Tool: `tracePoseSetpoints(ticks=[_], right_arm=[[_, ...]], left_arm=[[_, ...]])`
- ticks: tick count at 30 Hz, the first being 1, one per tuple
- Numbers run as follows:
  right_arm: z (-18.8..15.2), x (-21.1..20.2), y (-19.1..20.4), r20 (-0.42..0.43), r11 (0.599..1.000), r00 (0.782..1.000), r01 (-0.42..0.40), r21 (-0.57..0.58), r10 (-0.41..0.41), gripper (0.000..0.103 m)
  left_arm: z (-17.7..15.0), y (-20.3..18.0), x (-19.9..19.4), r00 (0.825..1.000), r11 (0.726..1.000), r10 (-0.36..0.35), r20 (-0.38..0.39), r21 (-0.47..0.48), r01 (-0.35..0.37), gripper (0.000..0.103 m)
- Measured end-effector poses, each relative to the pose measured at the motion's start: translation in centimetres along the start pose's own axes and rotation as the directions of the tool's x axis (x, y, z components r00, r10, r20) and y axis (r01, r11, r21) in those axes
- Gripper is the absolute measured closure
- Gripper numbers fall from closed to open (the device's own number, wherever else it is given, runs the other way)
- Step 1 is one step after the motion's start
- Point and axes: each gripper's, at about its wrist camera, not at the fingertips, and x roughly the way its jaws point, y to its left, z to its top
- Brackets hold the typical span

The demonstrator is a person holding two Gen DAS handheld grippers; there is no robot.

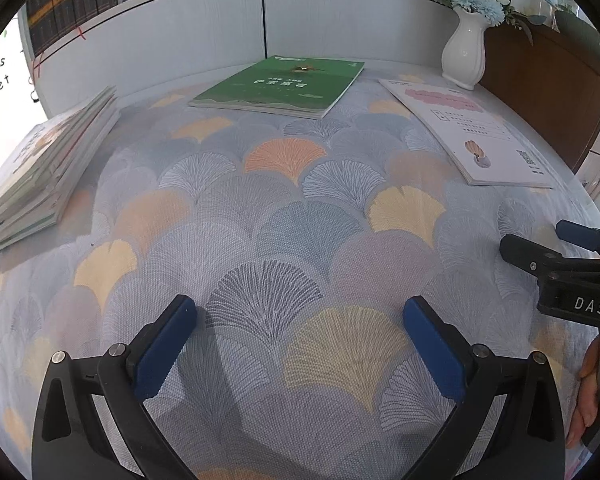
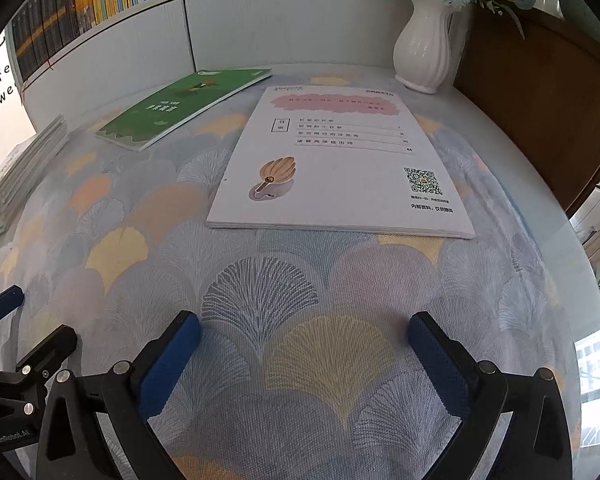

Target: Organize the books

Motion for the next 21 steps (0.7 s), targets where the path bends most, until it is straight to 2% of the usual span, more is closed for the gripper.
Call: tracePoseSetpoints(ticks=[21], right_arm=[[0.49, 0.46, -0.24, -0.001, 1.000, 1.000, -0.023, -0.002, 0.023, 0.000]], left_arm=[[-0.01, -0.05, -0.04, 1.000, 1.000, 0.011, 0.002, 0.009, -0.011, 0.000]])
